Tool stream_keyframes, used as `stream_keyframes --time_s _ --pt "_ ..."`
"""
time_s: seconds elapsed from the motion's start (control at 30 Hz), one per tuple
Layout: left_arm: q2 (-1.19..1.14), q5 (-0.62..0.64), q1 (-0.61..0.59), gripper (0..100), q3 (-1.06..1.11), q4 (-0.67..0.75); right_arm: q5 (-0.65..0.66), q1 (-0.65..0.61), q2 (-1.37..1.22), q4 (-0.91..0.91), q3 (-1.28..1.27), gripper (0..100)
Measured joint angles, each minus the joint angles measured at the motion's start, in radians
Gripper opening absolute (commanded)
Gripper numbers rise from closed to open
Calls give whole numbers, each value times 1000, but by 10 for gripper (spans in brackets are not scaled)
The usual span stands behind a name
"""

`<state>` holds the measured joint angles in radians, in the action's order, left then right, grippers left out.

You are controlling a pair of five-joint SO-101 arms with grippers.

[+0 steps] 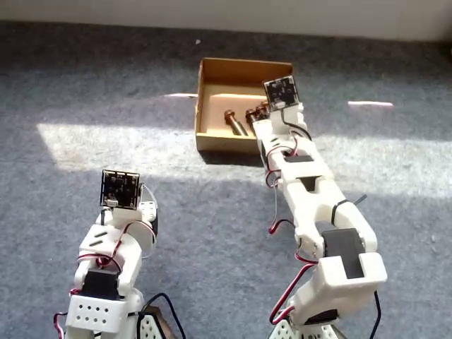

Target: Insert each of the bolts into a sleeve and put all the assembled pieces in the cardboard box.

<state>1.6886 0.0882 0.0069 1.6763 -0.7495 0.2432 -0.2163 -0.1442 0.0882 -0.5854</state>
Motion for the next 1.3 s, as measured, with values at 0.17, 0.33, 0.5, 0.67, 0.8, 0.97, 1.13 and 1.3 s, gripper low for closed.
stream_keyframes --time_s 0.17,0.33,0.5,0.67,0.8,0.97,1.13,1.3 --pt "0 0 0 7 0 0 0 2 75 -2 0 48" --pt "0 0 0 7 0 0 0 -2 224 -74 -38 6" --pt "0 0 0 7 0 0 2 0 376 -123 -153 6" --pt "0 0 0 7 0 0 2 0 560 -123 -319 6" --pt "0 0 0 7 0 0 2 0 730 -123 -463 6" --pt "0 0 0 7 0 0 2 0 954 -123 -652 6" --pt "0 0 0 7 0 0 2 -2 1180 -123 -822 5" --pt "0 0 0 7 0 0 2 -2 1384 -123 -973 5"
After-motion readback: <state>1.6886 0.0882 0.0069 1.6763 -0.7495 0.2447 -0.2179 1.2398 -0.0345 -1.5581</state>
